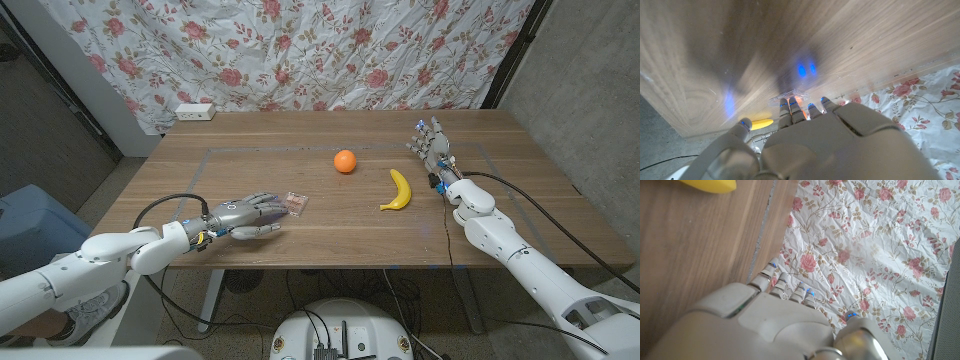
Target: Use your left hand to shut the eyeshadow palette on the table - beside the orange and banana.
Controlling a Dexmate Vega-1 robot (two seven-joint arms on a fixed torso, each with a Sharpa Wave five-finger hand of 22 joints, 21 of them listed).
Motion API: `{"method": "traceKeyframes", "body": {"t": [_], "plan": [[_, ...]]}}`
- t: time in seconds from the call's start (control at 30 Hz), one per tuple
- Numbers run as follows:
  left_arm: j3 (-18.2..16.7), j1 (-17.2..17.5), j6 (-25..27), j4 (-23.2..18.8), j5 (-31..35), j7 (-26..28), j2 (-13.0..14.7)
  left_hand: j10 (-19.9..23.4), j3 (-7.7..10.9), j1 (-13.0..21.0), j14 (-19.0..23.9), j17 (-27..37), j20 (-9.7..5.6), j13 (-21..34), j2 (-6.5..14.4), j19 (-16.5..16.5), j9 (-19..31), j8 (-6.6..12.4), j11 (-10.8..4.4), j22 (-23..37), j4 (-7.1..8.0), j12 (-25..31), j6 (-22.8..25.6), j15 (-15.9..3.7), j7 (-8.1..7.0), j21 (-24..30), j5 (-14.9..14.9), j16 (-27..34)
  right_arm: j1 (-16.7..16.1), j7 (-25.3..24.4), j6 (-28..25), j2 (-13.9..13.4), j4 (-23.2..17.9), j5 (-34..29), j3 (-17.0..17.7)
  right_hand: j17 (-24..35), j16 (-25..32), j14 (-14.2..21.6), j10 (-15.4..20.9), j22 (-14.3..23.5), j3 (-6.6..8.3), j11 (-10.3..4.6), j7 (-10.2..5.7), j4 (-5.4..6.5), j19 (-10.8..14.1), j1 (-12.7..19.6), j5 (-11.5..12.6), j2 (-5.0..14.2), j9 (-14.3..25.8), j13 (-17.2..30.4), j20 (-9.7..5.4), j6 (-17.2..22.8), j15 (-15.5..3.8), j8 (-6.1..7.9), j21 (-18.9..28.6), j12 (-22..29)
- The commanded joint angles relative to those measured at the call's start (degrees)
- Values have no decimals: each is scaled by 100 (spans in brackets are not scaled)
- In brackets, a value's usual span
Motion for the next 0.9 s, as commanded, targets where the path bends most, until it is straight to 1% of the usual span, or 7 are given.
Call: {"method": "traceKeyframes", "body": {"t": [0.03, 0.57, 0.6, 0.9], "plan": [[-55, 48, 85, -88, 44, 75, 51, 79, -22, -47, -6, 1, 22, 13, 746, -1198, 30, -1, -6, 16, 2, 0, 48, 2, 5, 22, 50, 11, 0, 0, 1, 0, 0, 1, 0, -7, 17, -27, -4, 19, -31, -47, -44, 1, 34, 3, 27, 619, 27, 24, -13, 18, -773, 34, 27, 26], [-297, 218, 161, -322, -106, 294, 160, 81, -51, -42, 13, -2, 24, 14, 751, -1183, 31, -32, -4, 13, -2, -25, 50, 8, -9, 27, 54, 4, 0, -1, -1, -2, -3, 1, 1, -7, 14, -34, -5, 19, -31, -47, -47, 0, 36, 3, 28, 618, 26, 24, -14, 15, -766, 33, 27, 26], [-319, 239, 182, -343, -124, 295, 174, 97, -54, -42, 16, -3, 24, 14, 752, -1182, 31, -35, -25, 13, -2, -22, 52, 8, -14, 27, 54, 4, -1, -1, -2, -2, -4, 2, 1, -8, 14, -33, -5, 19, -31, -47, -44, 0, 36, 3, 28, 618, 26, 24, -15, 15, -758, 33, 27, 25], [-510, 392, 174, -392, -380, 434, 225, 128, -67, -39, 38, -5, 32, 15, 754, -1152, 31, -32, -2, 11, -5, -24, 100, 10, -2, 37, 57, 4, -4, -1, -4, -6, -10, 3, 3, -8, 16, -29, -4, 19, -32, -47, -46, 0, 34, 3, 28, 618, 26, 24, -11, 21, -766, 35, 26, 26]]}}
